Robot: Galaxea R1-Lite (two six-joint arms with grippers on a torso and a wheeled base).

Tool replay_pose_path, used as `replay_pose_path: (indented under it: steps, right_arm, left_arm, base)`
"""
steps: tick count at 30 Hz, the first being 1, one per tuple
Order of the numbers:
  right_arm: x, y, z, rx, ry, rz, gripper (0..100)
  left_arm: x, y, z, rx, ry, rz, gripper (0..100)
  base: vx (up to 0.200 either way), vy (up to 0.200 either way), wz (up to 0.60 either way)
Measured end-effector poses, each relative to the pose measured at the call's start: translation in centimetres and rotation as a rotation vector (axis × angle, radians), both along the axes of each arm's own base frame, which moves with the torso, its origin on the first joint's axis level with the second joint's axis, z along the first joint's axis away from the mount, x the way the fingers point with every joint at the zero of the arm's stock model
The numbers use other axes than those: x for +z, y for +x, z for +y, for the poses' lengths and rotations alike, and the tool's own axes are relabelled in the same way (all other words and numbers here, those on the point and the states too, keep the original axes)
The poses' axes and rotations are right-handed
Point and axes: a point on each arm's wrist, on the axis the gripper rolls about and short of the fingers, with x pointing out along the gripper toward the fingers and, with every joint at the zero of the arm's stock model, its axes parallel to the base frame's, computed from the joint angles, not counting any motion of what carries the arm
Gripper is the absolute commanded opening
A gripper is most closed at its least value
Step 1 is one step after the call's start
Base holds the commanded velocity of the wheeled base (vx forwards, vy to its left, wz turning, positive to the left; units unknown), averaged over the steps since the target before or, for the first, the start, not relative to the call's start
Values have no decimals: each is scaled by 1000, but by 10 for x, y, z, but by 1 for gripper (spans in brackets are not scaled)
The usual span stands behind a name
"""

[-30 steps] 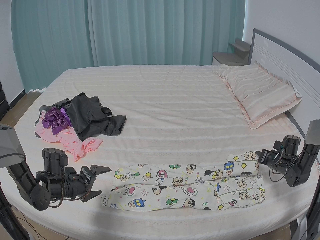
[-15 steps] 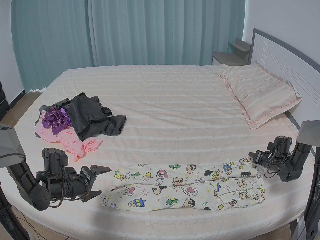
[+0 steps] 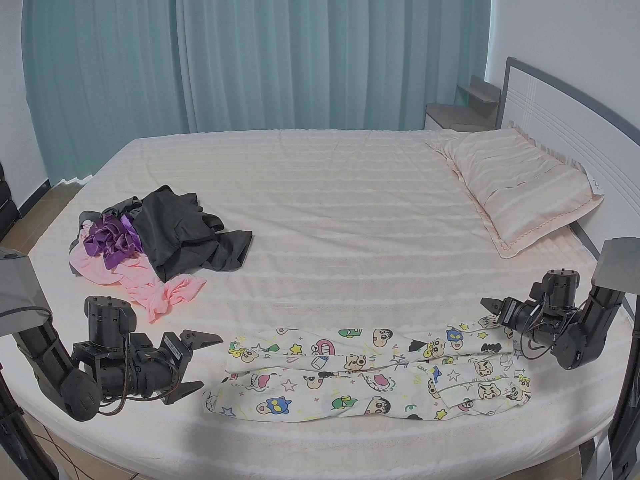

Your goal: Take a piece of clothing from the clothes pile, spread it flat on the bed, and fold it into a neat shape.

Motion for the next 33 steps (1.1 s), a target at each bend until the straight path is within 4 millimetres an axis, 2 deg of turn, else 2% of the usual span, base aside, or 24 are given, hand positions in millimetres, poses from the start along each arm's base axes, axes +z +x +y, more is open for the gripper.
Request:
replay_pose_path:
  steps: [7, 9, 22, 28, 33]
  right_arm:
    - [-9, -6, 29, -10, 95, 43, 100]
    - [-14, -6, 31, -6, 96, 58, 100]
    - [-43, -7, 21, -69, 110, 87, 100]
    - [-36, -11, 21, -81, 108, 46, 100]
    - [-19, -18, 24, -122, 135, 8, 100]
  left_arm:
    - [0, 0, 0, -3, 0, 0, 100]
    - [0, 0, 0, -3, 0, 0, 100]
    - [0, 0, -1, -6, -1, -1, 100]
    - [0, -1, -1, -9, -1, 1, 100]
    - [0, -1, -1, -12, -1, 0, 100]
  base:
    - [0, 0, 0]
    - [0, 0, 0]
    - [0, 0, 0]
    - [0, 0, 0]
    - [0, 0, 0]
